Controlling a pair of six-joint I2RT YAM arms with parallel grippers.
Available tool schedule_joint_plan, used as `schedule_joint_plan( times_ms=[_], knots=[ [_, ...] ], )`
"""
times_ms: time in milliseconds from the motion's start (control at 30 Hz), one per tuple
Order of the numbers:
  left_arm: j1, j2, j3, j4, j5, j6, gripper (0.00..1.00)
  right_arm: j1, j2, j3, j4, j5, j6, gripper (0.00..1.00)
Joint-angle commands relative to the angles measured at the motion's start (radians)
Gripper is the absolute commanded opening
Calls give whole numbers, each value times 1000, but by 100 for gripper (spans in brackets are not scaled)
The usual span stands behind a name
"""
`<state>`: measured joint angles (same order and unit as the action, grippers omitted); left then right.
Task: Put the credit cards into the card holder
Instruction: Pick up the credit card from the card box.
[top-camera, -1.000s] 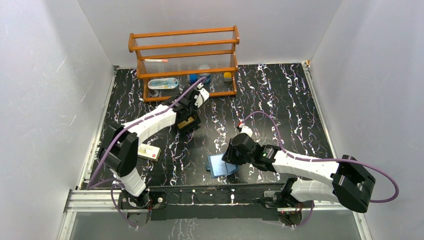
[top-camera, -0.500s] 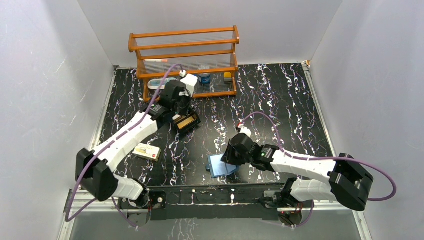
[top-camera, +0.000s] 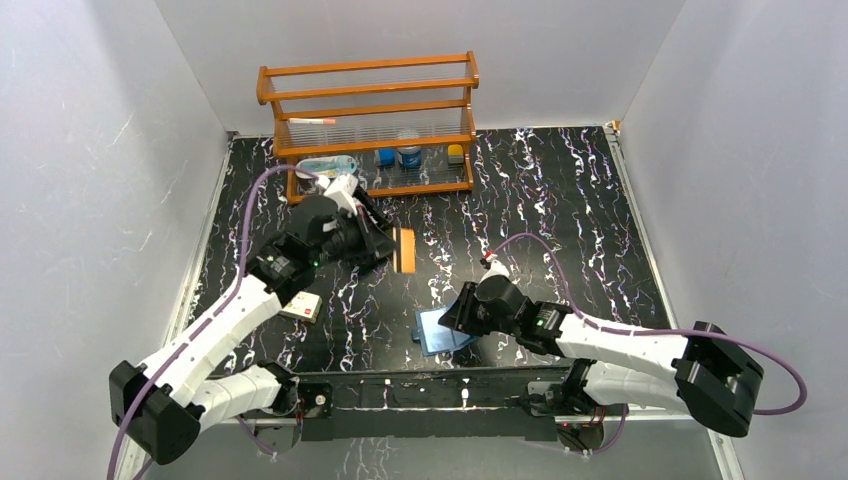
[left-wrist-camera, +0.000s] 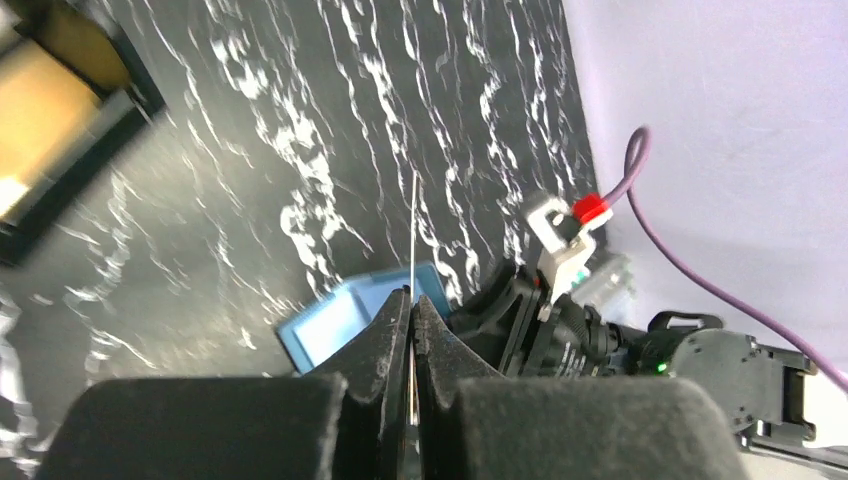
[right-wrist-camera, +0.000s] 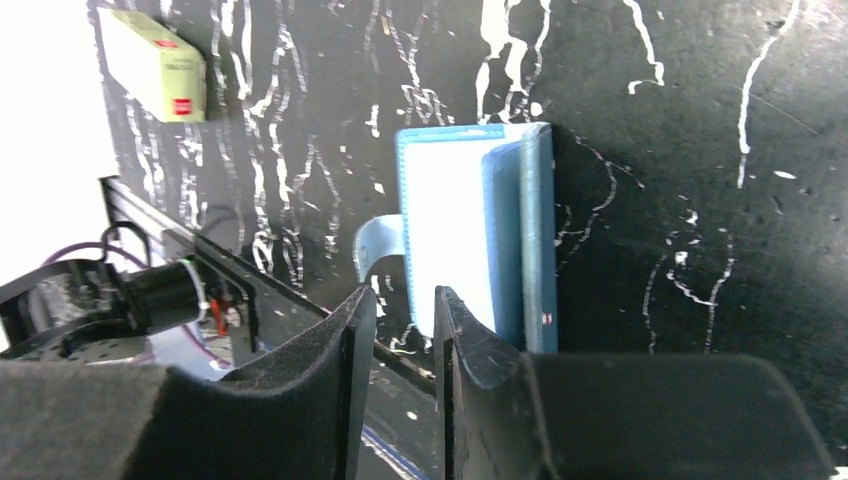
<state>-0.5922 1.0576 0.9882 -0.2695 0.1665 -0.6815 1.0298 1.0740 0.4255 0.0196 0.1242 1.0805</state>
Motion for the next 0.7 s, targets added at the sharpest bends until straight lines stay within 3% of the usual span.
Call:
schedule_joint_plan(
  times_ms=[0, 167, 333, 667],
  knots=[
    [-20, -30, -200, 172, 186, -296, 0, 1, -61, -26, 102, 10, 47, 37],
    [-100, -11, -384, 337, 145, -416, 0, -12, -91, -69, 117, 18, 68, 37],
    [-195, 63, -435, 416, 80, -441, 0, -31, -101, -133, 127, 9, 73, 37],
    [-251, 123, -530, 595, 60, -510, 0, -119, -206, -311, 425, -122, 172, 45]
  ],
)
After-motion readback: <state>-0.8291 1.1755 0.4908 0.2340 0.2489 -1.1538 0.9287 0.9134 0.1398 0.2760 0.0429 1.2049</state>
